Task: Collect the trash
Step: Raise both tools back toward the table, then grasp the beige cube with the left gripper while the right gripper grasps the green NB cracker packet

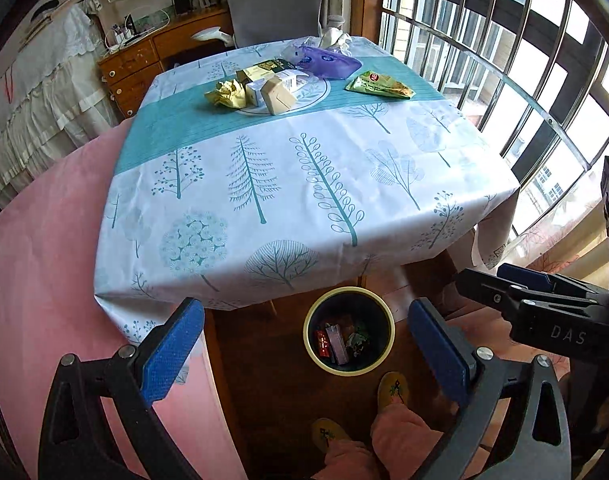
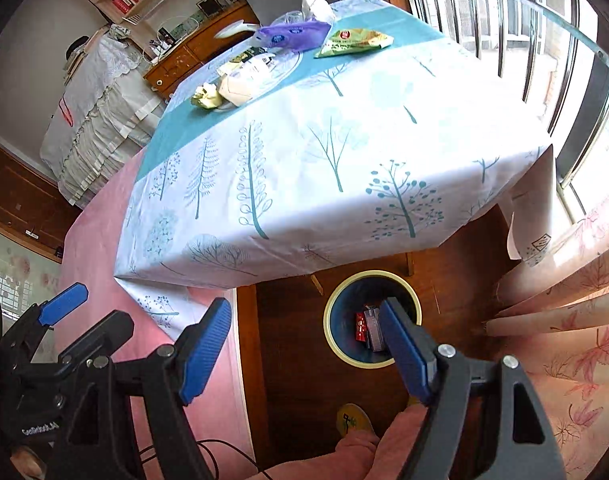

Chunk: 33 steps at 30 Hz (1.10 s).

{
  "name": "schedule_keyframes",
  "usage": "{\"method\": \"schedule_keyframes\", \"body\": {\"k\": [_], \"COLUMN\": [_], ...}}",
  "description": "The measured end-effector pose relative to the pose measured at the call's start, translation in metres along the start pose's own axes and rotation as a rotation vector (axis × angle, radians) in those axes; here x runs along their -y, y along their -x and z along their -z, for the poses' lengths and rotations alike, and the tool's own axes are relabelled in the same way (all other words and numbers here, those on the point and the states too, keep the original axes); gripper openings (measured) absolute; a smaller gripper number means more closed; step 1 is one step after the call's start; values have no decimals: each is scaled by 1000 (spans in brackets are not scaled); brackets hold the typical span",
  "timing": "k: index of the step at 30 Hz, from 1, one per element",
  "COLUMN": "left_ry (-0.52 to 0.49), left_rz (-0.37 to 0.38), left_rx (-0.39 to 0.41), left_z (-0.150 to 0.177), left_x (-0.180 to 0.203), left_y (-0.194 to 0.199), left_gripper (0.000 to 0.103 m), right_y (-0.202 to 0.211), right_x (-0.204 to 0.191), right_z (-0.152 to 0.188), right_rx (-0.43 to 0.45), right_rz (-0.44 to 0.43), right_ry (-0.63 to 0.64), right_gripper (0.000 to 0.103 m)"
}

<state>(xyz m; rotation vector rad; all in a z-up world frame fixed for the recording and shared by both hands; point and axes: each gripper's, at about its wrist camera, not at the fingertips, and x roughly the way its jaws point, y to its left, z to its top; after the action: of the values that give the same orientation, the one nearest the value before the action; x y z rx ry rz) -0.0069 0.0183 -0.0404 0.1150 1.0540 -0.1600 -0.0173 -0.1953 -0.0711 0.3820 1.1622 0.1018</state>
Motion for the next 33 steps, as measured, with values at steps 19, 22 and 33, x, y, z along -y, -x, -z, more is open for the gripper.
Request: {"method": "schedule_keyframes", "body": {"k": [19,22,33], "left_ry": [-87,-49,47], "left_rz": [-16,-23,-53], "left_rx": [236,215,119], "left_z": [-94,-120,-237], "left_x": [-26,-33,-50], "left_y": [33,5,-119], "left_gripper": [99,99,98], "right_y": [48,27,-84], "right_x": [-9,3,38], "right_z": [-104,-138,-273], "right_rx": [212,203,62], "right_rz": [98,100,130], "right_ry": [84,91,273], "right_gripper": [77,77,83]}}
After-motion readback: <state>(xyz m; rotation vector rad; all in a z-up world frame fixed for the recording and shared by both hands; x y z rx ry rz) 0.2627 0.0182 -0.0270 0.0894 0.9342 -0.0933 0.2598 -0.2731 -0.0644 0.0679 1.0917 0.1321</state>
